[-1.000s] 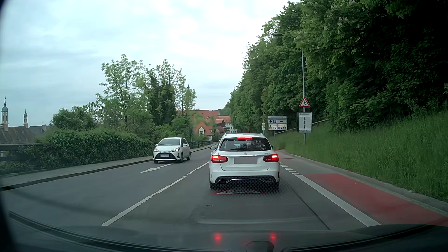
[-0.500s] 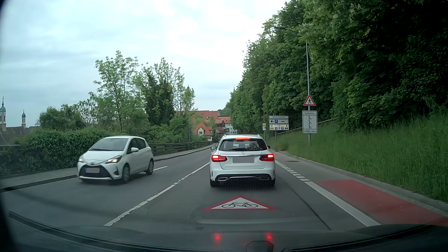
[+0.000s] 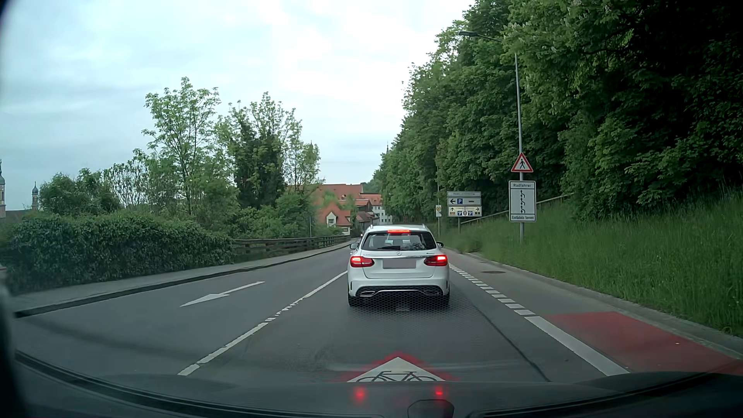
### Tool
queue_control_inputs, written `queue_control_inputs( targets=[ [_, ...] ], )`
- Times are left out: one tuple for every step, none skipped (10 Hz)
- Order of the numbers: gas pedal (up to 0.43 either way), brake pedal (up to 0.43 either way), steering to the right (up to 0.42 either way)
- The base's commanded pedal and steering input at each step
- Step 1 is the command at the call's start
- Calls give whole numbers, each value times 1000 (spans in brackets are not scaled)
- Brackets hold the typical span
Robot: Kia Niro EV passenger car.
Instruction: Follow the waypoints while adhering to traffic rules and regulations
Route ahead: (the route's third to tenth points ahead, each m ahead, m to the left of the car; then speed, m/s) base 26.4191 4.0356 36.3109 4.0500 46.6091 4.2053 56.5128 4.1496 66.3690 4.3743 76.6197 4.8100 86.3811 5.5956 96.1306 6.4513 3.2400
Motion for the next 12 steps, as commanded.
queue_control_inputs(
  targets=[
    [0,0,3],
    [0,0,3],
    [0,0,3],
    [0,0,3],
    [0,0,4],
    [0,0,3],
    [0,0,3],
    [0,0,3],
    [0,0,4],
    [0,0,4],
    [0,0,3],
    [0,0,4]
  ],
)
